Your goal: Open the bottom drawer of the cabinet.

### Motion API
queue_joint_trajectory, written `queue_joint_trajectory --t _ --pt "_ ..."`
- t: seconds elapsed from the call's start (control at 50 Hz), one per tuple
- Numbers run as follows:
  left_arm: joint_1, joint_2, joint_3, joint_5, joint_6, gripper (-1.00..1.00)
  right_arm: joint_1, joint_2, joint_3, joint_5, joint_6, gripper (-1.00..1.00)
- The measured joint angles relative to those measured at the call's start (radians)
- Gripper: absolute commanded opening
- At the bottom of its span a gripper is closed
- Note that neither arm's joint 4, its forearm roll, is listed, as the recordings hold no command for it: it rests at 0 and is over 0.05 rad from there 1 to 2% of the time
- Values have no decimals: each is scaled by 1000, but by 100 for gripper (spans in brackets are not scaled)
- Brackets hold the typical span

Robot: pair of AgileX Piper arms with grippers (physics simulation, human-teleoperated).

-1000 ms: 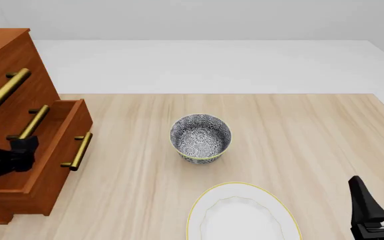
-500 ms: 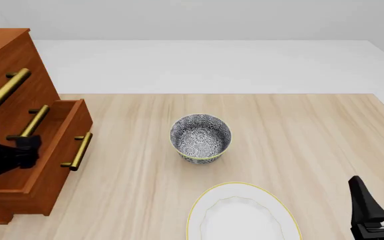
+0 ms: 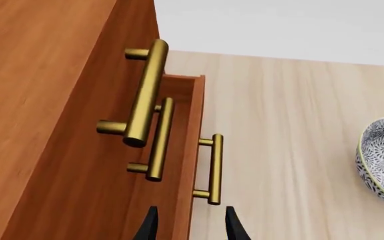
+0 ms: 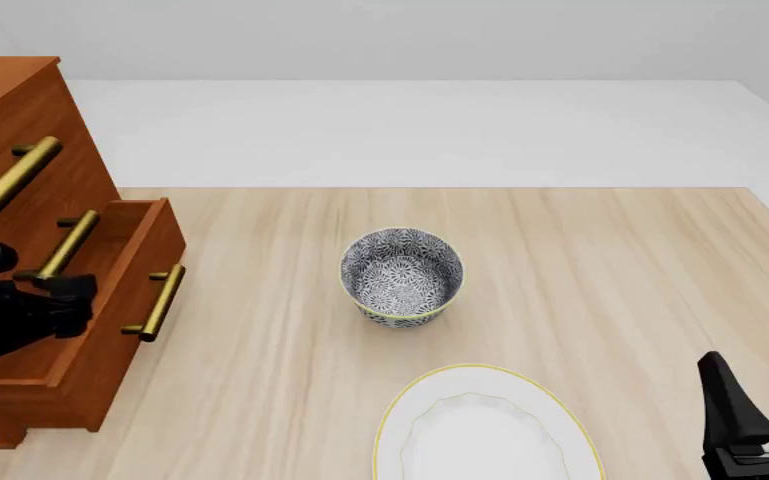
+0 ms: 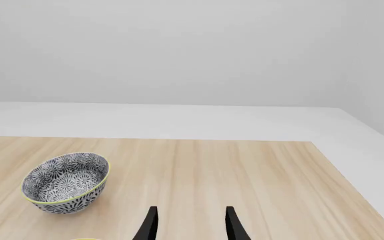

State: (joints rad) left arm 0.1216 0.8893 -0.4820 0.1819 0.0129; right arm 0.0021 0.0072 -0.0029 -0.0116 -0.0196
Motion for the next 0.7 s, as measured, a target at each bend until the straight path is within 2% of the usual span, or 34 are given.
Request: queue_joint_trajectory --t 0.7 --pt "3 74 39 -81 -2 100 0 0 0 0 0 100"
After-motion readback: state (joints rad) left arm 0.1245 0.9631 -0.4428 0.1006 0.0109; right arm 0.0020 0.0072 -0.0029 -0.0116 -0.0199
